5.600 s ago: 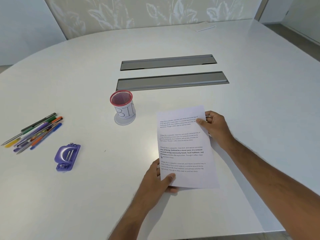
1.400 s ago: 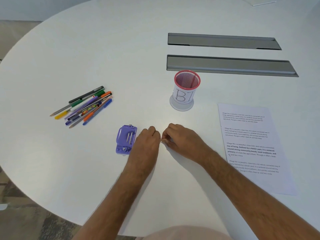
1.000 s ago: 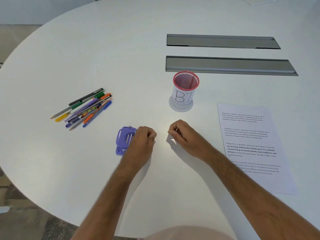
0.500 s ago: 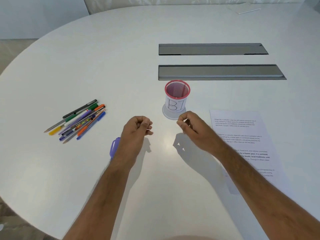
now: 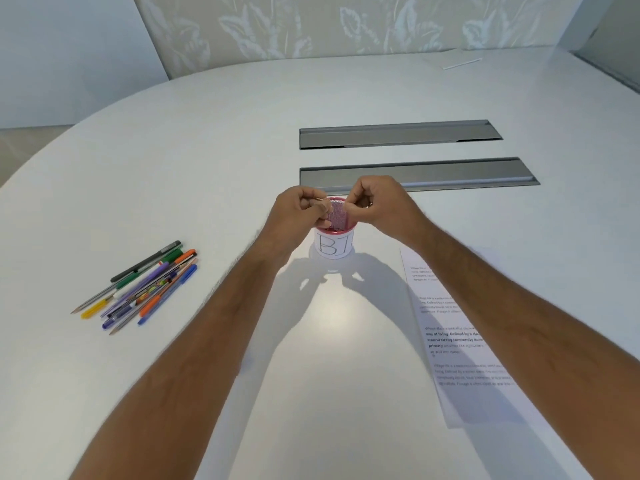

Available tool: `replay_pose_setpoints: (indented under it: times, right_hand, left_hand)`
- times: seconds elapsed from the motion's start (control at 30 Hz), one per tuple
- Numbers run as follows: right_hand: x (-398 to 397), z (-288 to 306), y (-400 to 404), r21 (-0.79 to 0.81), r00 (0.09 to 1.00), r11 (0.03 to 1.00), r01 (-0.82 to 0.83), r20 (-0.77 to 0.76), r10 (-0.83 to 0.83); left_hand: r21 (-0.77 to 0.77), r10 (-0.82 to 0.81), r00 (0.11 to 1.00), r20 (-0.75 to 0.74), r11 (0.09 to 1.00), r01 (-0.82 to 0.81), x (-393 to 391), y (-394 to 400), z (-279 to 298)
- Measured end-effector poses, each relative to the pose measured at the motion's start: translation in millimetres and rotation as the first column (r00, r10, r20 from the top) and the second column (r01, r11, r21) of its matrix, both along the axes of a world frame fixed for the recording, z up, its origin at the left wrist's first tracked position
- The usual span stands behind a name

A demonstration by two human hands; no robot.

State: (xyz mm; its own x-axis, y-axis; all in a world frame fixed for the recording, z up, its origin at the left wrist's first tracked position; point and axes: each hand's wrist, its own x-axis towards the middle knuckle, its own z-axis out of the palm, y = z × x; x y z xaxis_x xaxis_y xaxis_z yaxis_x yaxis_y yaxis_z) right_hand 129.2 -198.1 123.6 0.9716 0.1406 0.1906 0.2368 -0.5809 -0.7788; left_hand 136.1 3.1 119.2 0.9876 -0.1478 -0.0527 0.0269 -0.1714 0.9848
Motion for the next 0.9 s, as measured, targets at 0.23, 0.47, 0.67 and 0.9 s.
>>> replay_pose_setpoints:
  times: [0.23,0.47,0.67,0.9]
  right_hand:
    - [26,-6,-4,0.028,0.999,1.0,-0.01,-0.05,0.012]
    - [35,-10,-7,0.007,0.999,0.999,-0.039,-0.005,0.039]
    - [39,-10,-9,0.01,0.998,0.998,-0.069,-0.009,0.069]
    - [43,-6,-8,-0.049,0.991,0.99,-0.128,-0.051,0.126]
  left_hand:
    - [0.132,-0.097,0.994,0.049,0.987,0.09,25,-6,5]
    - [0.24,-0.158,0.986,0.055,0.96,0.141,34,-7,4]
    - [0.275,-0.173,0.98,0.1,0.951,0.14,41,-4,3]
    - [0.384,-0.196,0.968,0.157,0.915,0.123,50,1,3]
